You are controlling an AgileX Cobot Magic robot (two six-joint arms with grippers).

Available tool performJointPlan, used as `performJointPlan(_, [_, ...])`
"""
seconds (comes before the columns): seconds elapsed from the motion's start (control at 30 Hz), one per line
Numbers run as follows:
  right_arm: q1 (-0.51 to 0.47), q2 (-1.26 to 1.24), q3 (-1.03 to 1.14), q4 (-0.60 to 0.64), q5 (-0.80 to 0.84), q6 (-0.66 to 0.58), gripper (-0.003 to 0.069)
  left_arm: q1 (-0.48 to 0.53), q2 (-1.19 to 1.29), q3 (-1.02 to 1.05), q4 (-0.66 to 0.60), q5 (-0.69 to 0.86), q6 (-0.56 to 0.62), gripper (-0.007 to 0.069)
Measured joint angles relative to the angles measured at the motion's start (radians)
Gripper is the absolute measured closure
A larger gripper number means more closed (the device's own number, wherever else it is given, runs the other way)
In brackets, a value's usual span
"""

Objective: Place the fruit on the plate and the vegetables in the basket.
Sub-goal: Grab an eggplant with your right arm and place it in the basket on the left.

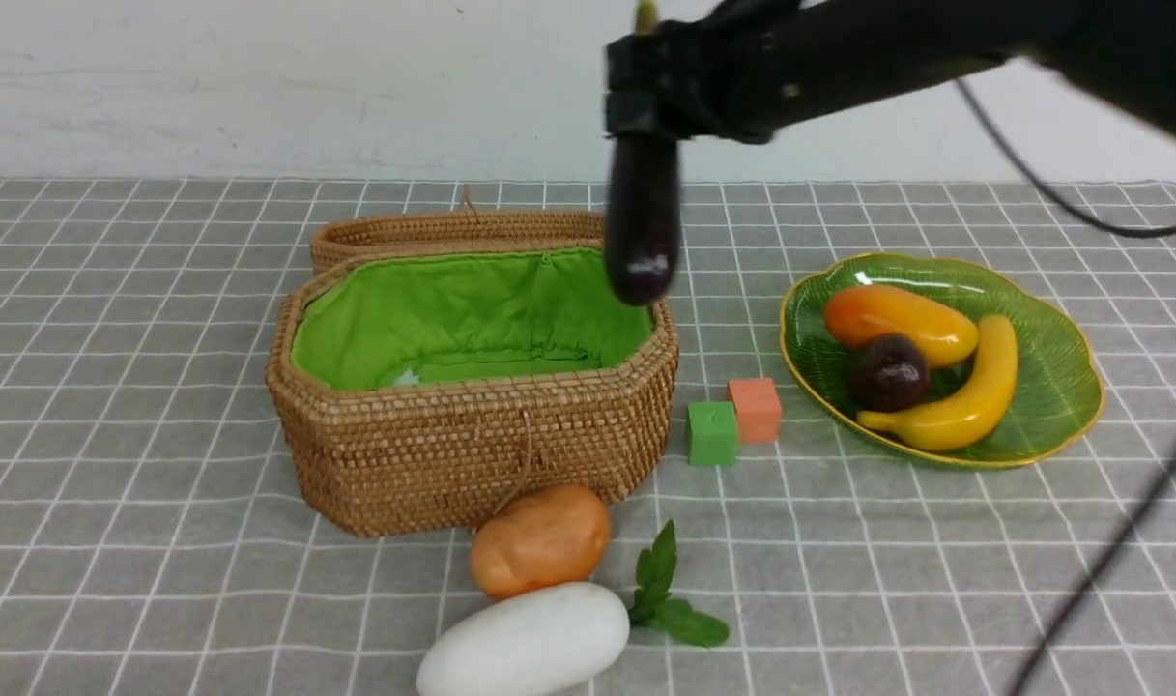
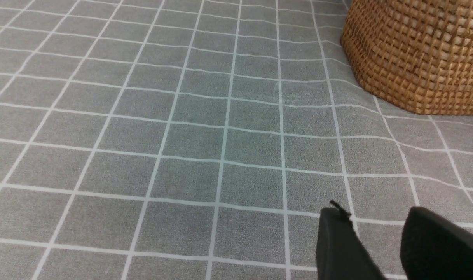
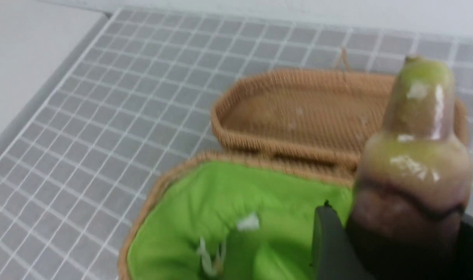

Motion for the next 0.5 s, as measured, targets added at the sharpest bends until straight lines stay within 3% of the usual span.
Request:
performJointPlan(0.13, [0.014, 0.11, -0.049, 0.005, -0.05, -0.018, 0.033, 0.0, 0.0, 0.0, 0.0, 0.0, 0.0, 0.0386])
performJointPlan(0.2, [0.016, 0.166, -0.059, 0.008, -0.071, -0.021, 0.0239, 0.0, 0.0, 0.0, 0.0, 0.0, 0.0, 0.0386])
performJointPlan(0.23, [0.016, 0.17, -0.06, 0.008, -0.072, -0.021, 0.0229, 0.0, 0.0, 0.0, 0.0, 0.0, 0.0, 0.0386])
performJointPlan(0.37, [0.016, 0.19, -0.061, -0.008, -0.056, -0.021, 0.0021, 0.0, 0.0, 0.0, 0.0, 0.0, 0.0, 0.0386])
performJointPlan(0.5, [0.016, 0.149, -0.062, -0.079, 0.023, -0.024, -0.0015, 0.0, 0.0, 0.0, 0.0, 0.0, 0.0, 0.0386])
